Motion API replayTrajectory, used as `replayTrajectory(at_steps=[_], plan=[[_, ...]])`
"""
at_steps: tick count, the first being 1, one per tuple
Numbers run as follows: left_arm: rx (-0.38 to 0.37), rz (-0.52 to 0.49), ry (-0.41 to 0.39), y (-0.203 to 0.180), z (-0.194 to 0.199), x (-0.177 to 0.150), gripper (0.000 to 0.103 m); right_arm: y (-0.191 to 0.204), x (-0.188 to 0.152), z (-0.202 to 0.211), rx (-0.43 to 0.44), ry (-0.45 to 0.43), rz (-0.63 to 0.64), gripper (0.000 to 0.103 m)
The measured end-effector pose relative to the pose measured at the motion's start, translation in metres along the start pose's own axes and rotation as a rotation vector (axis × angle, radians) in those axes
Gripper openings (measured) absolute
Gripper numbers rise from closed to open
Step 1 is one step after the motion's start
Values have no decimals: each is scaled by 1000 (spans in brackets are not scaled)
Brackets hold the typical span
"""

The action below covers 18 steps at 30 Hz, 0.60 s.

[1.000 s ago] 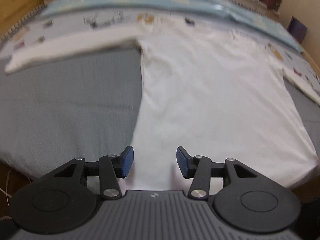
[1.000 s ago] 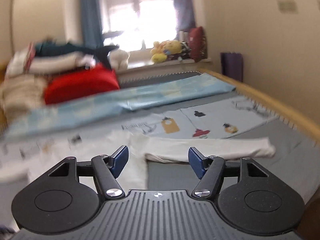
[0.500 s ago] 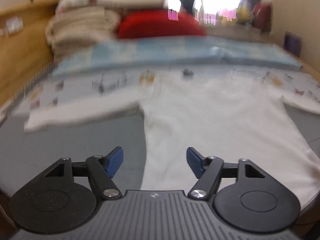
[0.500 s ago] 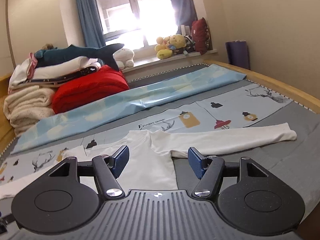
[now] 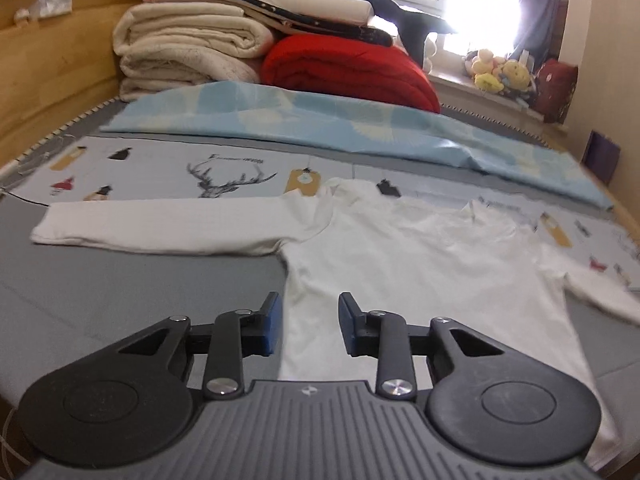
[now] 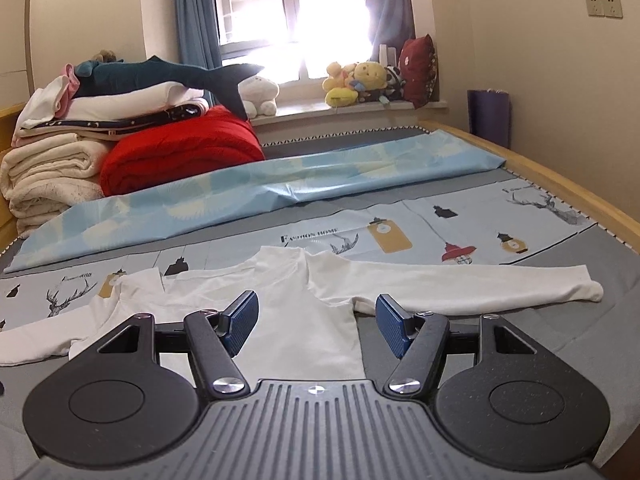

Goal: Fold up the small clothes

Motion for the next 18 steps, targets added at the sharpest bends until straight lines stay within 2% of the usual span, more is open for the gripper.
replayTrajectory(at_steps=[2, 7, 11, 12, 15, 16, 17, 18], plan=[[6, -6, -5, 4, -11, 21, 27, 3, -2, -3, 6, 11, 9, 67], [36, -20, -56, 13, -48, 92, 27, 8, -2, 5, 30, -9, 43, 67], [71, -40, -109, 33, -84, 128, 28, 5, -1, 11, 10, -25, 62, 66], [79, -31, -112, 43, -94, 130, 28, 4, 0, 12, -1, -30, 67, 65], [121, 40, -67, 80, -133, 118, 28, -4, 4, 16, -40, -47, 72, 44], [132, 73, -38, 94, -146, 109, 28, -8, 7, 17, -48, -46, 77, 34], [143, 109, -3, 107, -156, 100, 28, -11, 10, 18, -53, -46, 89, 32], [183, 170, 84, 125, -171, 94, 27, -13, 14, 21, -55, -53, 109, 32]])
Point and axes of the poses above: each gripper's, at about its wrist camera, not at the fingertips, and z roughly against the way its jaws point, y to its left, x to its top, the point moved 3 cm from there along -z, roughly the way its jaws point
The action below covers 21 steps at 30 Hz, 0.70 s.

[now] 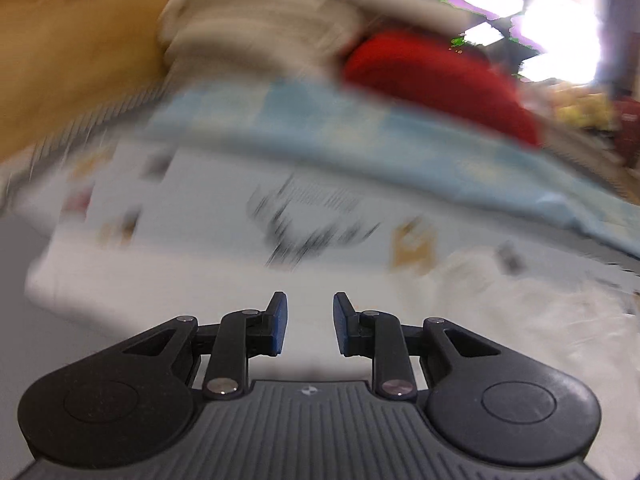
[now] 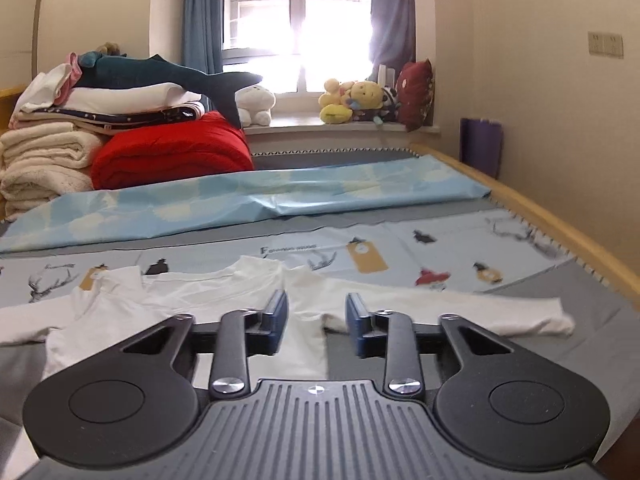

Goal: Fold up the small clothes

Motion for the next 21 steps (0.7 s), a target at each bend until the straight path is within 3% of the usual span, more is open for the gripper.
replayTrajectory(at_steps=[1, 3, 6, 9, 15, 21], plan=[[28, 84, 44, 17, -12, 2, 27, -3, 3, 3, -2, -14, 33, 32], [65, 189, 31, 47, -25, 7, 34, -11, 6, 7, -25, -25, 69, 32], [163, 243, 56, 83, -46, 9, 41, -34, 4, 4, -57, 7, -80, 32], [229, 386, 96, 124, -62, 5, 51, -48, 3, 1, -101, -12, -170, 33], [209, 574, 155, 175, -80, 0, 58, -46, 0, -23, -100, 51, -113, 33], [200, 605, 131, 188, -91, 9, 58, -31, -10, -63, -64, 219, -91, 33]])
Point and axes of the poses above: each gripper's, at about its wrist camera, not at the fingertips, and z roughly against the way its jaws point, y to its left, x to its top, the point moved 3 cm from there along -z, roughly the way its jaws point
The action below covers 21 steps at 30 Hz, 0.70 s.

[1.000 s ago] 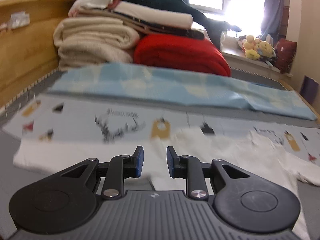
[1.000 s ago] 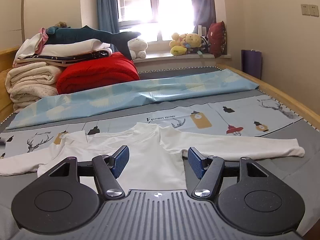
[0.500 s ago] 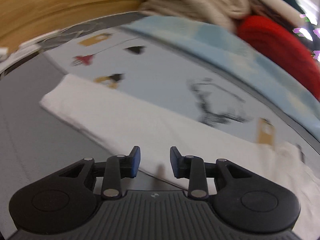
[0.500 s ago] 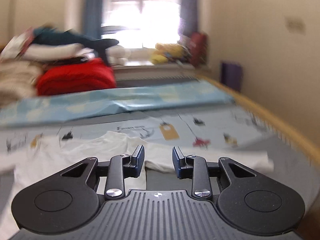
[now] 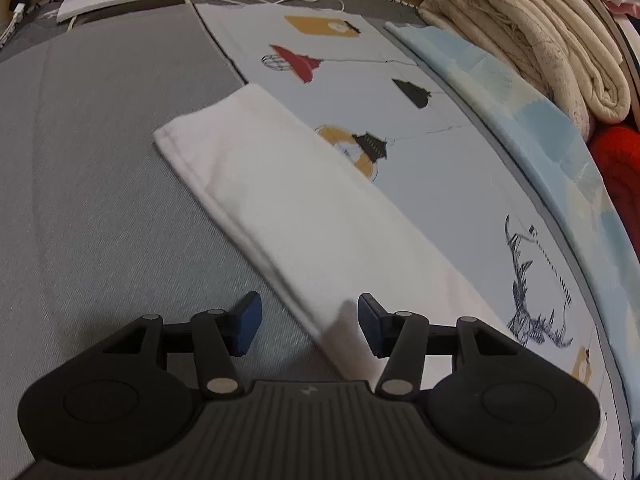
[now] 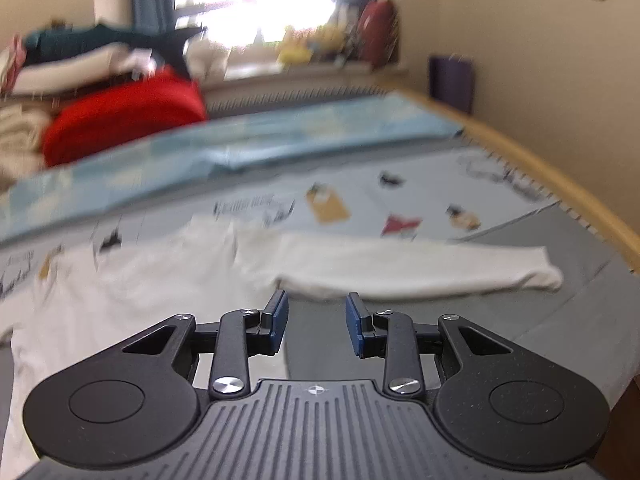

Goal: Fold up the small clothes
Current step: 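Grasp the sleeve cuff with the left gripper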

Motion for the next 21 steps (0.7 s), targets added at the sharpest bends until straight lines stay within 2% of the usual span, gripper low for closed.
replayTrajectory(at_steps=[1, 2, 3, 4, 5, 7, 10, 15, 17, 21], plan=[[-2, 0, -6, -1, -2, 1, 57, 5, -1, -3, 12, 16, 12, 33], [2, -5, -13, -4, -3, 1, 48, 11, -2, -7, 24, 28, 29, 33], [7, -13, -20, -5, -4, 2, 22, 16, -2, -9, 34, 37, 44, 33], [13, -24, -19, -7, -6, 2, 10, 19, -2, -10, 40, 41, 53, 33], [6, -28, -14, -8, -8, 2, 7, 22, -2, -11, 45, 43, 61, 33], [1, -20, -32, -10, -5, 3, 6, 23, -1, -12, 48, 43, 63, 33], [-16, -68, -78, -26, 7, 4, 6, 20, 1, -14, 48, 50, 44, 33], [-136, -145, -102, -69, 34, -6, 6, 23, -3, -28, 70, 64, -18, 33], [-188, -176, -89, -88, 43, -15, 6, 36, -10, -41, 83, 106, -37, 33], [-278, -256, -47, -132, 62, -41, 6, 89, -17, -63, 132, 142, 76, 33]])
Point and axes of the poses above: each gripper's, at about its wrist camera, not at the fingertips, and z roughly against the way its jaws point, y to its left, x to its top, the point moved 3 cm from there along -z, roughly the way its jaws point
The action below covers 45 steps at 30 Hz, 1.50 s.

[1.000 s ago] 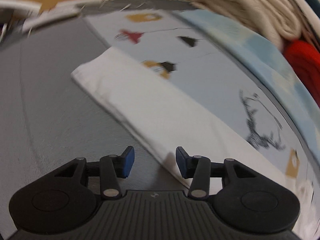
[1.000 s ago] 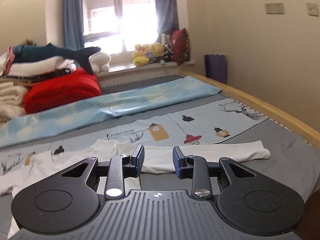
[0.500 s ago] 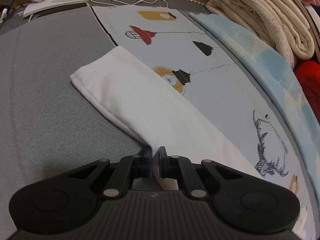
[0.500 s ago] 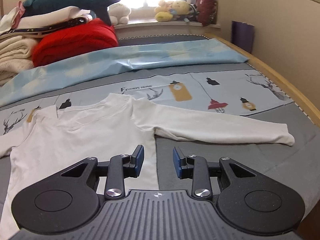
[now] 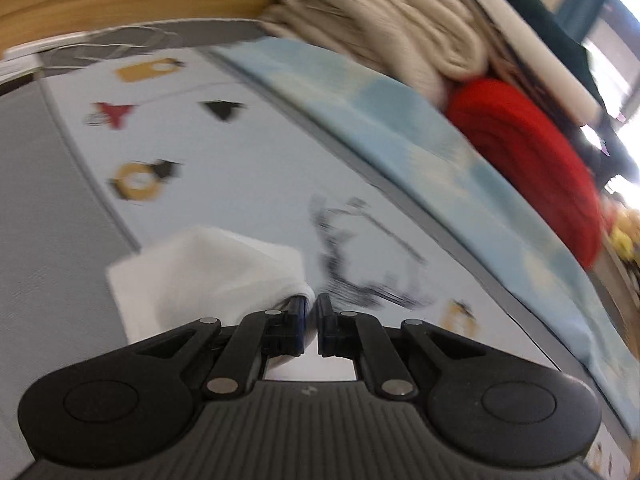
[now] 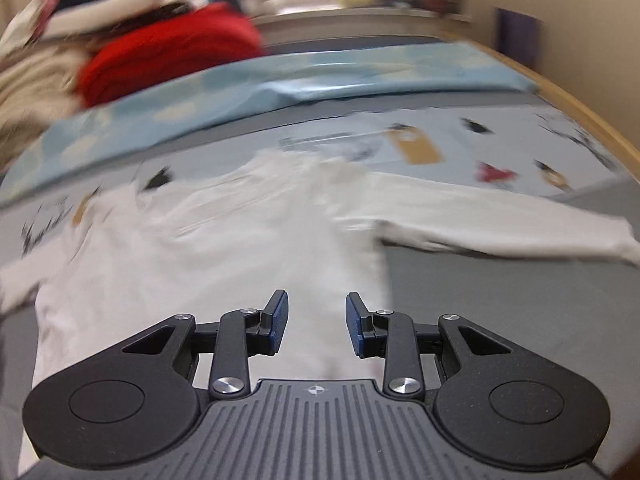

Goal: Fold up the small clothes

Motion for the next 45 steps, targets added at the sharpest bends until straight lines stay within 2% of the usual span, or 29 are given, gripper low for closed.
replayTrajectory(at_steps=[4, 9, 13, 16, 20, 22, 27, 30, 32, 34, 35, 36, 38, 40, 43, 45], plan=[[-57, -66, 40, -44, 0, -17, 6, 62, 14, -26, 51, 4, 157, 33], [-23, -130, 47, -77, -2, -39, 5, 115, 35, -58, 106, 10, 242, 33], [-20, -184, 50, -97, -4, -51, 5, 120, 35, -81, 144, 28, 198, 33], [-16, -203, 46, -112, -3, -57, 5, 118, 30, -96, 119, 92, 187, 33], [-25, -252, 31, -136, -1, -68, 5, 107, 42, -89, 165, 72, 175, 32], [-45, -277, 19, -147, 2, -73, 5, 95, 50, -85, 140, 41, 154, 32], [-157, -341, 8, -183, 11, -97, 5, 60, 65, -95, 98, 60, 37, 32], [-285, -403, 39, -216, 22, -129, 5, 40, 72, -98, 85, 81, -32, 32], [-425, -472, 93, -243, 35, -160, 6, 31, 75, -100, 77, 79, -56, 32], [-577, -535, 218, -263, 41, -187, 8, 23, 78, -104, 58, 77, -68, 32], [-640, -570, 294, -271, 42, -199, 14, 18, 78, -106, 48, 84, -80, 32], [-649, -586, 301, -273, 43, -202, 15, 15, 78, -109, 43, 91, -94, 32], [-600, -558, 258, -264, 38, -190, 21, 9, 78, -114, 29, 105, -117, 33], [-529, -465, 238, -245, 24, -167, 21, 7, 77, -120, 23, 122, -133, 33], [-355, -317, 202, -208, 3, -133, 21, 13, 76, -124, 58, 130, -138, 33], [-222, -264, 195, -184, -8, -115, 21, 26, 74, -125, 107, 135, -103, 33]])
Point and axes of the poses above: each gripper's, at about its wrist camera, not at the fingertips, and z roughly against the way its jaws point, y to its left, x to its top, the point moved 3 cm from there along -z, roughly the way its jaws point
